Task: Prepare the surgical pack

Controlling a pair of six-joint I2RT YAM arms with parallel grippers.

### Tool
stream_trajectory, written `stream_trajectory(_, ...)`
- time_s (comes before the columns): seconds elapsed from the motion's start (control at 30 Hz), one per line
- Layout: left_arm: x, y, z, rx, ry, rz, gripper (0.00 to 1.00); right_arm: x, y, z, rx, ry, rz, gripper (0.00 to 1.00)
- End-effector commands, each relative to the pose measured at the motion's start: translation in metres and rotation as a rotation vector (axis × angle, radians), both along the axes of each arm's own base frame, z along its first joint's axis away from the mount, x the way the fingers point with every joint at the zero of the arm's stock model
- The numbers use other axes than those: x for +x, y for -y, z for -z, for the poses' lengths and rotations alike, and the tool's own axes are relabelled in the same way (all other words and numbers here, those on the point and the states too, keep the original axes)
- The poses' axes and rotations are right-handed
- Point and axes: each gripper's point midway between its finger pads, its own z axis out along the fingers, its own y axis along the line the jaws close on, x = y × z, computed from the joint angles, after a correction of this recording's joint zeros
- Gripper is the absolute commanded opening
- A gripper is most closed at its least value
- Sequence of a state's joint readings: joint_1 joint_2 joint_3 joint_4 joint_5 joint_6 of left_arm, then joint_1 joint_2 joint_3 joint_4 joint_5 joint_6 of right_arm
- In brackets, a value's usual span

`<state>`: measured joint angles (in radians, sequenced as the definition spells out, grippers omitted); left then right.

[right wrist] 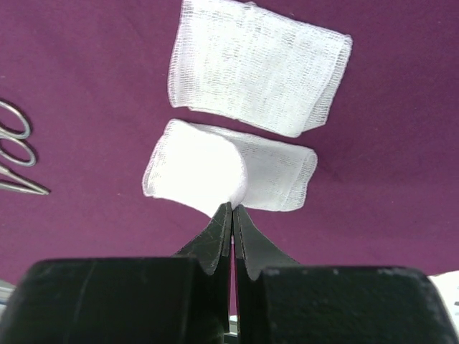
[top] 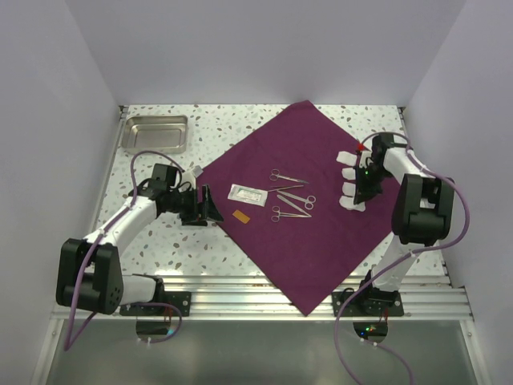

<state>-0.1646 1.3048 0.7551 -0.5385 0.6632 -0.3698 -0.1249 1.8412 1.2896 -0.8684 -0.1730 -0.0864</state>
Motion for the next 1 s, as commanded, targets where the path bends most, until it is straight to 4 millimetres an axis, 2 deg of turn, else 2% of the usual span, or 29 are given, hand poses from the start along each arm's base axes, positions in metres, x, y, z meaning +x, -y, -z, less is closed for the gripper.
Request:
stream_trajectory(0.0, 0.008, 0.001, -0.003, -0.014, 0.05, 0.023, 0.77, 0.003, 0.01, -0.001, -0.051, 0.004, 0.011, 0.0)
stream_trajectory(0.23, 0.01, -0.001, -0.003, -0.013, 0.051, 0.021, 0.77, 0.002, 0.017, -0.001, -0.079, 0.008, 0.029, 0.0)
stream_trajectory(0.7, 0.01, -0.002, 0.0, -0.009, 0.039, 0.021, 0.77, 0.006, 0.017, 0.007, -0.074, -0.007, 0.039, 0.0)
stream_trajectory(0.77, 0.01, -0.002, 0.001, -0.009, 0.038, 0.021, 0.77, 0.006, 0.019, 0.007, -0.085, -0.009, 0.05, 0.06)
stream_trajectory(0.8, 0.009, -0.001, 0.001, -0.011, 0.034, 0.023, 0.77, 0.006, 0.02, 0.005, -0.092, -0.006, 0.057, 0.19)
stream_trajectory(0.9, 0.01, 0.0, 0.001, -0.016, 0.037, 0.025, 0.77, 0.007, 0.022, -0.001, -0.107, 0.015, 0.088, 0.46)
stream_trajectory(0.97, 0.011, 0.0, 0.001, -0.018, 0.037, 0.024, 0.77, 0.005, 0.023, -0.005, -0.109, 0.022, 0.101, 0.5)
